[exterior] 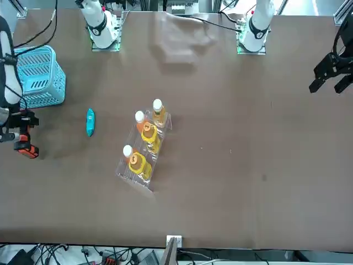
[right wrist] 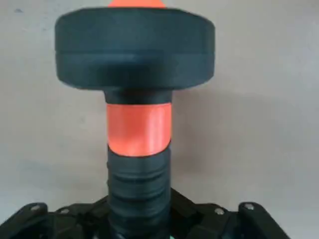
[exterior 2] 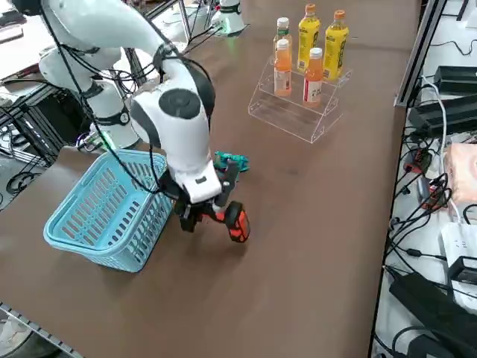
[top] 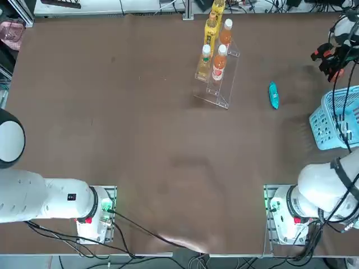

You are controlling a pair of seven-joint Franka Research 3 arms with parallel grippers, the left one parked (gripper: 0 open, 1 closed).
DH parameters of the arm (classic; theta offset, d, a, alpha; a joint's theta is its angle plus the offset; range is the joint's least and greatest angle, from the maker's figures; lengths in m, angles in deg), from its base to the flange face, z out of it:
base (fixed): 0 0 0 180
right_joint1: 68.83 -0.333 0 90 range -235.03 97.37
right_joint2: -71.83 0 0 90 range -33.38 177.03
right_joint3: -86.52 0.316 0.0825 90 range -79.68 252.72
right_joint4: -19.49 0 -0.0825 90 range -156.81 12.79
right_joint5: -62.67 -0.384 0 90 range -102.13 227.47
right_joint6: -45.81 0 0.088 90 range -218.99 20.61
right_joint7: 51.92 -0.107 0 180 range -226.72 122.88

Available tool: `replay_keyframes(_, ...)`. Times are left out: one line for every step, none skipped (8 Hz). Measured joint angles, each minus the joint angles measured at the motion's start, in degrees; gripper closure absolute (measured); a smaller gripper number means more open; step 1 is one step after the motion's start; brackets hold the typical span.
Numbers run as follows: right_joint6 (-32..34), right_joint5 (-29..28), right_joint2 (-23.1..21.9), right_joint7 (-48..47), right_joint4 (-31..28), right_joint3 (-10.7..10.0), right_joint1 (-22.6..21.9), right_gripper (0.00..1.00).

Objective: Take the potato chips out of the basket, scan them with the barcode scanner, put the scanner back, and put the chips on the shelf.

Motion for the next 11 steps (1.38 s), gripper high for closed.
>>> replay_keyframes(-1.51, 0.0, 1.35, 0.39, 0.11, 0.01, 0.63, 0.84)
replay_keyframes(-2.9, 0.0, 2.53, 0.64, 0.13, 0.03, 1.21, 0.84)
replay_keyframes(-4.27, 0.0, 3.58, 0.75, 0.19, 0.04, 1.6, 0.84)
replay_keyframes(-5.31, 0.0, 4.31, 0.77, 0.31, 0.04, 1.84, 0.84)
replay_keyframes(-5.73, 0.0, 4.79, 0.77, 0.43, 0.04, 1.98, 0.84)
replay_keyframes(-6.35, 0.0, 5.11, 0.77, 0.52, 0.04, 2.08, 0.84)
replay_keyframes(-7.25, 0.0, 5.52, 0.77, 0.59, 0.04, 2.14, 0.84)
replay_keyframes(-7.74, 0.0, 6.0, 0.77, 0.59, 0.04, 2.21, 0.84)
replay_keyframes(-8.09, 0.0, 6.39, 0.78, 0.6, 0.04, 2.38, 0.84)
replay_keyframes(-8.6, 0.0, 6.85, 0.79, 0.63, 0.04, 2.61, 0.84)
replay_keyframes(-9.18, 0.0, 7.31, 0.79, 0.64, 0.04, 2.84, 0.83)
